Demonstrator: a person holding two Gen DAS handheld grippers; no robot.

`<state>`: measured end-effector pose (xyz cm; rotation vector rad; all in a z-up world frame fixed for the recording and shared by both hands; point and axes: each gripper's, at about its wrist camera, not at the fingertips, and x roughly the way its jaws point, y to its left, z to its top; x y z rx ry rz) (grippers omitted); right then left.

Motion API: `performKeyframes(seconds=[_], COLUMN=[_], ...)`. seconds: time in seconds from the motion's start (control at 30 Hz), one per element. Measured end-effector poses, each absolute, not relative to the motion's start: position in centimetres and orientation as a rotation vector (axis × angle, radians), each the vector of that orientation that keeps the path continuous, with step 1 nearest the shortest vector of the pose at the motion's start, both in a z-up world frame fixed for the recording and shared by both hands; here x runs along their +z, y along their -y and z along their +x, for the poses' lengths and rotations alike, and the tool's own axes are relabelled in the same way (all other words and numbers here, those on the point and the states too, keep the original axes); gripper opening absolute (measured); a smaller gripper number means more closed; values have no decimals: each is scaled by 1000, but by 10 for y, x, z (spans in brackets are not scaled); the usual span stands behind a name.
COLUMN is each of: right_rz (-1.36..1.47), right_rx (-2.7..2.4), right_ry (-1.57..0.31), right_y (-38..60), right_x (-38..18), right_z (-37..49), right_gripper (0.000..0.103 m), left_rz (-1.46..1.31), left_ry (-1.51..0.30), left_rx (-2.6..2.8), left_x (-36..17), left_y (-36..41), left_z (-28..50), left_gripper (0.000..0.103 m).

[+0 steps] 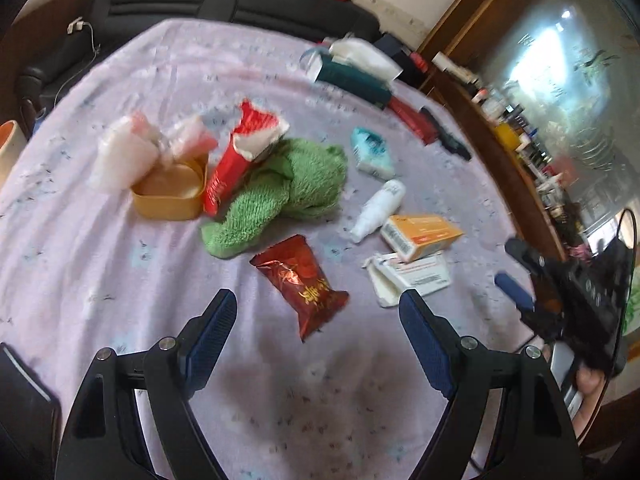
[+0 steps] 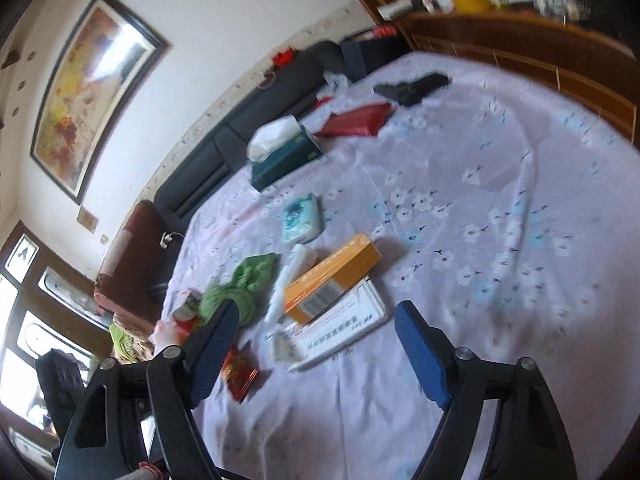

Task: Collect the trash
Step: 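Grasp the red snack bag with the left tool while the right tool grasps the orange box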

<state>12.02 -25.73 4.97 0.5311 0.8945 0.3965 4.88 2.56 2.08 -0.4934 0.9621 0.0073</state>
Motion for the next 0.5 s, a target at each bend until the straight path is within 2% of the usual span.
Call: performKeyframes(seconds=[0.07,0.27,0.43,0.5], right_rz=[561,655,635,641], right_rx=[400,359,327,333], right_ry=[-931,-1039,-1059,-1071], right_y=[255,248,243,240], right_x=[36,-7,-14,-18], right_z=[142,196,209,214], right_gripper=[74,62,53,39], left_rz=[-497,-499,-474,-461], left_ry=[-1002,-1026,-1073,-1061], left_rx=[18,35,64,73], left_x=[9,-6,-20,-19], left_y=[-23,-18,-17,-17], left_z=[62,82,87,85], left_gripper=[82,81,61,49])
